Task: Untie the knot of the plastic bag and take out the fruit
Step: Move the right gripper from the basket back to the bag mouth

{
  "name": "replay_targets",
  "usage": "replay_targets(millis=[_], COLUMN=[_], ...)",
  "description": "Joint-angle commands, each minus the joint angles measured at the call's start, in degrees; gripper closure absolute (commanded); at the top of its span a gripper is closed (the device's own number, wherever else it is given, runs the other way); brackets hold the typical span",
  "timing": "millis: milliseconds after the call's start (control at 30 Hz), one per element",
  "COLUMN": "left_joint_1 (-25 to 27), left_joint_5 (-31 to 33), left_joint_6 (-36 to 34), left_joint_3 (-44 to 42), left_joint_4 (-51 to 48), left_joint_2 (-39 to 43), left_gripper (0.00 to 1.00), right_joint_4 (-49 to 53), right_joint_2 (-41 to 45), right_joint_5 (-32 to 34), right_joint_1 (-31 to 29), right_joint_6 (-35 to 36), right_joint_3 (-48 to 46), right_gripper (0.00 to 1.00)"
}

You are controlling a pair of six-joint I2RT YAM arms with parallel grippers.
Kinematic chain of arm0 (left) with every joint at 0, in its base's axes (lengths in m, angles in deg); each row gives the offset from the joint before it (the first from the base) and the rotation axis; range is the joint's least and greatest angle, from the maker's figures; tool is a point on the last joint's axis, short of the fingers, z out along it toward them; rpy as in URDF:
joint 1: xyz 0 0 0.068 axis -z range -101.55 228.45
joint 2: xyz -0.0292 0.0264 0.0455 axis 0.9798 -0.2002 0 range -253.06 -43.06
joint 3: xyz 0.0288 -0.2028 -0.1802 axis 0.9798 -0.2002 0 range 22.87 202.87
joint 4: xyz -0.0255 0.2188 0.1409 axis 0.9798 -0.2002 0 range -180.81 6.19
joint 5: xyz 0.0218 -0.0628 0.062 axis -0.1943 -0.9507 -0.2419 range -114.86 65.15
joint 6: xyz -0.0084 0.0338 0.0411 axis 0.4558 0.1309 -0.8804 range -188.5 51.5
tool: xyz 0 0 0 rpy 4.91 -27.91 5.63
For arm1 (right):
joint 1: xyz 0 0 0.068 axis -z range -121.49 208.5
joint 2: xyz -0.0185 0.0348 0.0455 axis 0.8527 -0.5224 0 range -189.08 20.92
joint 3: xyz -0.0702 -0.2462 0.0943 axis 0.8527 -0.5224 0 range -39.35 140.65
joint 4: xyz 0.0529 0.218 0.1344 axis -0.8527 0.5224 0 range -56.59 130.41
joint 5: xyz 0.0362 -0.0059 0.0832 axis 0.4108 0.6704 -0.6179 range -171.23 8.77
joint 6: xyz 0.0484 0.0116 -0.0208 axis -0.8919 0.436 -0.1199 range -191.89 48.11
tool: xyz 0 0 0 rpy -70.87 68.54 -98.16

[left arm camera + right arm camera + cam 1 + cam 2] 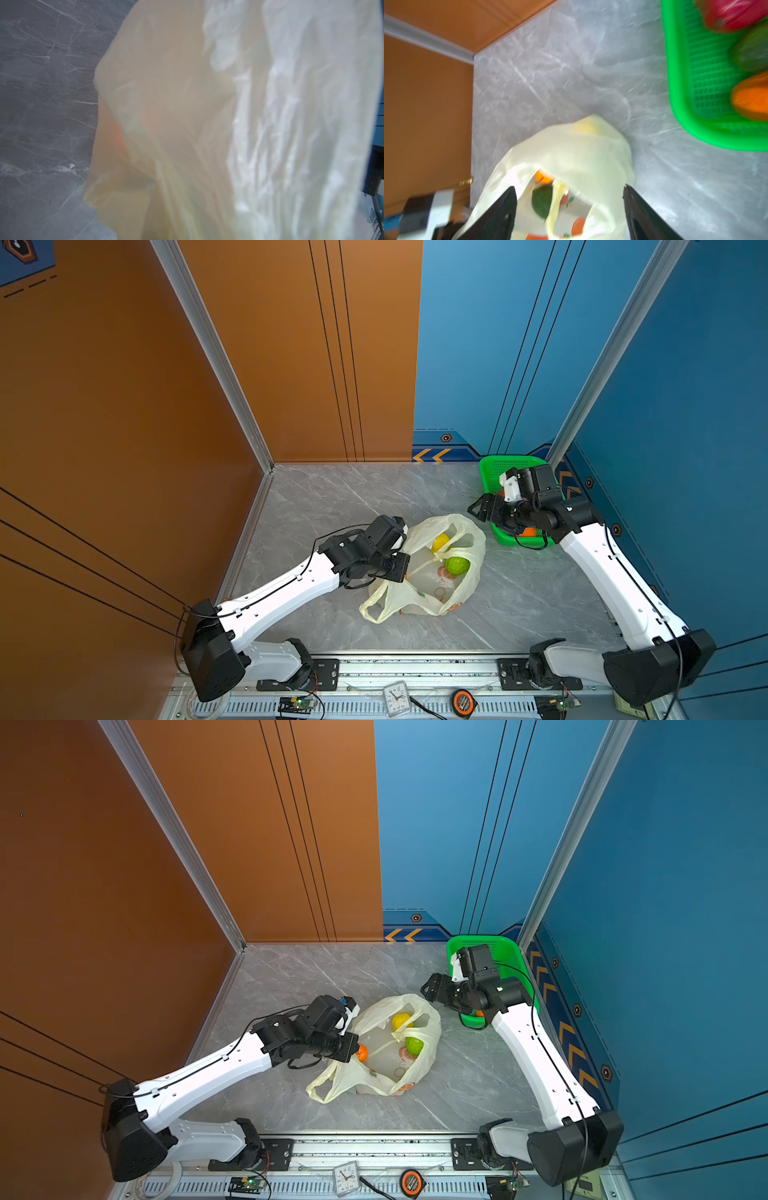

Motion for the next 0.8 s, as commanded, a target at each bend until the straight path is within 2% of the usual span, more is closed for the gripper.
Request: replay_targets(millis=[0, 167, 300, 600, 767], left_joint_1=[0.24, 0.27, 0.18, -0.48, -0.72], left_joint_5=[0.61, 0.60, 0.48, 1.06, 0.58], left_joint_6=[-0.66, -0.85, -0.90, -0.51, -0.54], left_joint_3=[0.33, 0.05, -0.35, -1.05, -0.75], left_joint_4=[0.04, 0.03, 0.22, 0.63, 1.36], left_joint_2=[1.20, 1.40, 1.73, 2.56, 2.32], left_gripper=[0.96, 0.96, 0.96, 0.96, 0.96], right_joint_4=[6.19, 5.26, 3.01, -2.94, -10.09], right_joint_2=[2.40, 2.54, 0.44, -2.16, -5.77], right_joint_5=[1.04, 6.26, 9.23, 14.90, 17.16], right_joint_1=[-7.88, -21.76, -28.13, -33.71, -34.71], right_joint_6=[-6.32, -11.76, -13.59, -15.51, -16.16], right_joint_3=[0.33, -1.01, -3.28, -11.15, -15.69], right_gripper=[0.23, 0.24, 0.25, 0.31, 0.32])
